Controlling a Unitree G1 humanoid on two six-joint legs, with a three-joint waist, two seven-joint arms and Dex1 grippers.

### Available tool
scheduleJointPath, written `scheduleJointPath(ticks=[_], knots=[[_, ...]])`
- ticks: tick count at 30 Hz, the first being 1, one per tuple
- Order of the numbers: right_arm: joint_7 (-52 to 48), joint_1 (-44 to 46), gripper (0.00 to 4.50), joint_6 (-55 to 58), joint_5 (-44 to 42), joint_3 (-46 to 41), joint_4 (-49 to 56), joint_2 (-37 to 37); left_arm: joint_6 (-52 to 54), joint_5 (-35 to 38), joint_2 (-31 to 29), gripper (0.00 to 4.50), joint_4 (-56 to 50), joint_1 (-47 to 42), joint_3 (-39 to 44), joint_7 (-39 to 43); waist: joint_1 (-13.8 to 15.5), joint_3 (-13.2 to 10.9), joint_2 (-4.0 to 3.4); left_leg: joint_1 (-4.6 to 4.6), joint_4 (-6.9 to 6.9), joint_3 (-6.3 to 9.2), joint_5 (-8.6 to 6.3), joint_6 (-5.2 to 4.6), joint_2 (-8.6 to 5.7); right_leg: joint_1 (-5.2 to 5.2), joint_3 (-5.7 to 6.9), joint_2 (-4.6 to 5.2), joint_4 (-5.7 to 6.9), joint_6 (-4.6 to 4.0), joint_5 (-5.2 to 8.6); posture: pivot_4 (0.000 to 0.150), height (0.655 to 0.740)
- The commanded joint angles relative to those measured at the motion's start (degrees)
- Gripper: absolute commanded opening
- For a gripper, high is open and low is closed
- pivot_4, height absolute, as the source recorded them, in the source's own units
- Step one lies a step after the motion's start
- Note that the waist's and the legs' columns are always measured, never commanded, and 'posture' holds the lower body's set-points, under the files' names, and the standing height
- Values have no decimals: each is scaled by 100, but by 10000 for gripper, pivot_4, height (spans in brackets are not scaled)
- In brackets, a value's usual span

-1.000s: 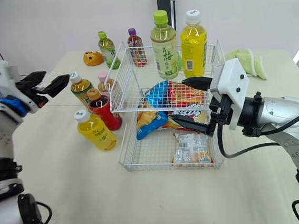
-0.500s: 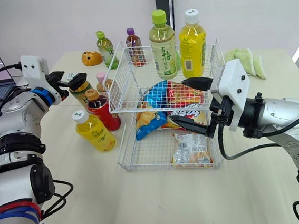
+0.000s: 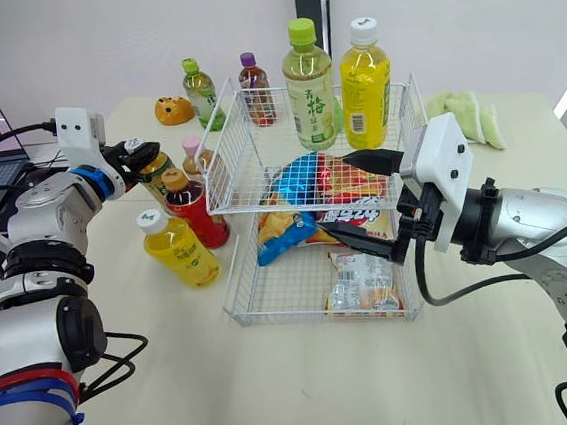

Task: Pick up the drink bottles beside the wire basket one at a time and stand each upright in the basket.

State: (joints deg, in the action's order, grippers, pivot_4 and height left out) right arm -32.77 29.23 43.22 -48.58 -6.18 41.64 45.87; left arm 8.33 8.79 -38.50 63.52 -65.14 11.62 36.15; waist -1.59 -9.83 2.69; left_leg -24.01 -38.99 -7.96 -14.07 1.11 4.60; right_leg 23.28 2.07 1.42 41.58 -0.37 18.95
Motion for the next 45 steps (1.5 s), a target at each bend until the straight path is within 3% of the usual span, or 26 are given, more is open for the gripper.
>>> scheduleJointPath(ticks=[1,8,13,18,26,37,45], knots=[[26,-16,45000,-5,-146,-321,201,111,-22,123,-346,13605,-619,24,177,120,-10,0,0,0,0,0,0,0,0,0,-1,0,0,0,0,1500,7155],[-191,-131,45000,29,-581,-845,94,418,1227,340,-1229,13605,-2376,162,285,520,-9,-8,11,-38,0,5,3,5,6,37,0,-5,0,-1,0,1500,7155],[-642,-216,45000,155,-924,-1411,-289,946,2520,510,-1652,13605,-2842,-1102,-161,1452,114,-13,24,-54,-6,16,3,2,1,32,16,-3,-24,0,-1,1500,7155],[-877,-253,45000,200,-1084,-1636,-563,1251,3109,505,-1202,13605,-2535,-2476,-663,2142,217,-11,28,-57,-7,26,-1,-4,-6,19,28,-1,-43,1,-1,1500,7155],[-809,-529,45000,146,-1006,-1914,-542,1384,3331,555,-252,13604,-1828,-3648,-938,2653,101,-16,19,-57,-4,21,0,-3,-1,28,19,-3,-36,1,-1,1500,7155],[-386,-712,45000,178,-1170,-1975,-248,1324,2552,267,316,13604,-871,-4028,-1064,2888,107,-21,8,-55,-5,17,0,-3,-3,30,14,-3,-32,1,-1,1500,7155],[-239,-677,45000,124,-1198,-1924,-266,1331,2285,89,752,13604,-690,-3567,-1114,2707,107,-21,7,-56,-4,17,0,-3,-3,31,14,-3,-32,1,-1,1500,7155]])
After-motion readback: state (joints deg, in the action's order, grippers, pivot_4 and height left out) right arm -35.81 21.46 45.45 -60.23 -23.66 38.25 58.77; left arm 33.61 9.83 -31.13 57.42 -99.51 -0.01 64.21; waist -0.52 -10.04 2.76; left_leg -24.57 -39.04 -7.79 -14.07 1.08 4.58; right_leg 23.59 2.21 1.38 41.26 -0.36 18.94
